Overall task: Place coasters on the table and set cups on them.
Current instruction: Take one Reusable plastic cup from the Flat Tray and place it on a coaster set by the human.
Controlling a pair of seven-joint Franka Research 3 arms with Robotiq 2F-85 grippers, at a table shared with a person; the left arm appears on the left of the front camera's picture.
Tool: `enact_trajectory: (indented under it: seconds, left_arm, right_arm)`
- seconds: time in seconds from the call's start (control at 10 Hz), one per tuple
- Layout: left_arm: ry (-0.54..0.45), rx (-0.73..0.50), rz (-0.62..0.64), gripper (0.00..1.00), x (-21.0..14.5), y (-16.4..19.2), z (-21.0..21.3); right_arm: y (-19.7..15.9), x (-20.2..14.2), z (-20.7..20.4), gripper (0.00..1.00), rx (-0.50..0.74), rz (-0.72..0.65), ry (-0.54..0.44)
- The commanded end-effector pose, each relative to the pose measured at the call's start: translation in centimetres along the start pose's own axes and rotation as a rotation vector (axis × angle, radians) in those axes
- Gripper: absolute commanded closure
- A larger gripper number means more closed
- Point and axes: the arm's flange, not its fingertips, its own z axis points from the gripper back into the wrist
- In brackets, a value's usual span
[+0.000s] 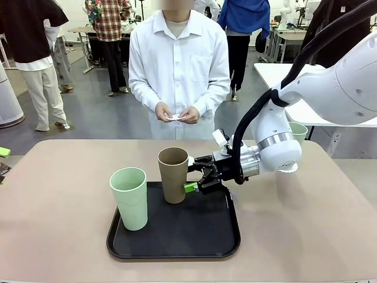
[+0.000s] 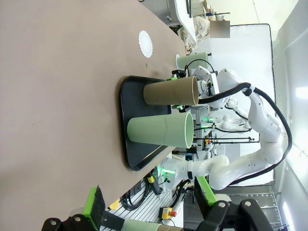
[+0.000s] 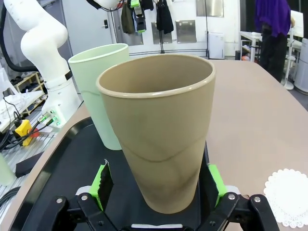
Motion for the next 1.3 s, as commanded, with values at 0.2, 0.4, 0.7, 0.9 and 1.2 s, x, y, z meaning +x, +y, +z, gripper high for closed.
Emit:
enact_trajectory:
  seconds: [0.2,0.4,0.7,0.9,1.2]
  left_arm:
    - [-0.008,-0.012,0.000,0.00,0.0,-0.1,0.1]
    - [-0.008,-0.012,0.000,0.00,0.0,-0.1,0.1]
    - [-0.008,-0.012,0.000,0.00,0.0,-0.1,0.1]
    - [-0.008,-0.012,0.000,0.00,0.0,-0.1,0.1]
    - [-0.008,-0.012,0.000,0.00,0.0,-0.1,0.1]
  right_arm:
    - [-1.0,-0.4,-1.5,0.00,0.029,0.022,0.018]
    - [-1.1,-0.7,-2.3,0.00,0.041,0.021,0.027]
    - [-1.4,-0.9,-3.3,0.00,0.054,0.024,0.042]
    - [-1.6,-0.6,-3.9,0.00,0.056,0.037,0.046]
    - [-2.0,-0.3,-4.9,0.00,0.060,0.047,0.054]
